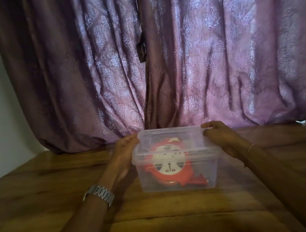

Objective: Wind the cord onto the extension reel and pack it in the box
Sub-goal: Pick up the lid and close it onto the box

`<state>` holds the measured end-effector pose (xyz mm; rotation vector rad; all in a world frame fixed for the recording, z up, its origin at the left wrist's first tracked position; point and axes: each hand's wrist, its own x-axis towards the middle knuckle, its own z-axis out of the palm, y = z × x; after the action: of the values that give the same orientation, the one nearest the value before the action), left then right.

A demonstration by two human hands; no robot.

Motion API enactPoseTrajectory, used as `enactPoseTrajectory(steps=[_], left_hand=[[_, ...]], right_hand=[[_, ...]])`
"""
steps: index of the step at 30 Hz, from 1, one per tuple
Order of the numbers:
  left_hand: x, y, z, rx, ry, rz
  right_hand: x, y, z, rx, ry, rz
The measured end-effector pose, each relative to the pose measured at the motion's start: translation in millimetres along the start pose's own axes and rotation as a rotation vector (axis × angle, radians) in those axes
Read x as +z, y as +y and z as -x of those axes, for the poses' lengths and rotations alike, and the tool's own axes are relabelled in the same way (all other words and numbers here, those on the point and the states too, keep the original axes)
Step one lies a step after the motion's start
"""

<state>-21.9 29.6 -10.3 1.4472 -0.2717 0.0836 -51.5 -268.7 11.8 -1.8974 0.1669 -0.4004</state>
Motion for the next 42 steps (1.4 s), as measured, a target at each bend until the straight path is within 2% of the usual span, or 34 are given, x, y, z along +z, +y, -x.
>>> enactPoseTrajectory(steps=[12, 33, 39, 42], left_hand=[[-2.7, -6.5, -4.8, -0.021, 0.084, -0.012], [-4.2, -8.4, -1.9, -0.039, 0.069, 0.112], [-4.0, -10.2, -3.1, -0.022, 0.082, 0.101], [-1.1, -8.2, -2.1, -0.025, 0.098, 0.152]], right_hand=[[-0.2, -4.5, 4.7, -0.033, -0.061, 0.033], [-4.6, -27.9, 9.9, 0.025, -0.238, 0.447], [0.5, -25.6, 12.7, 0.026, -0.169, 0.469], [3.4, -24.1, 13.8, 0.028, -0.131, 0.392]])
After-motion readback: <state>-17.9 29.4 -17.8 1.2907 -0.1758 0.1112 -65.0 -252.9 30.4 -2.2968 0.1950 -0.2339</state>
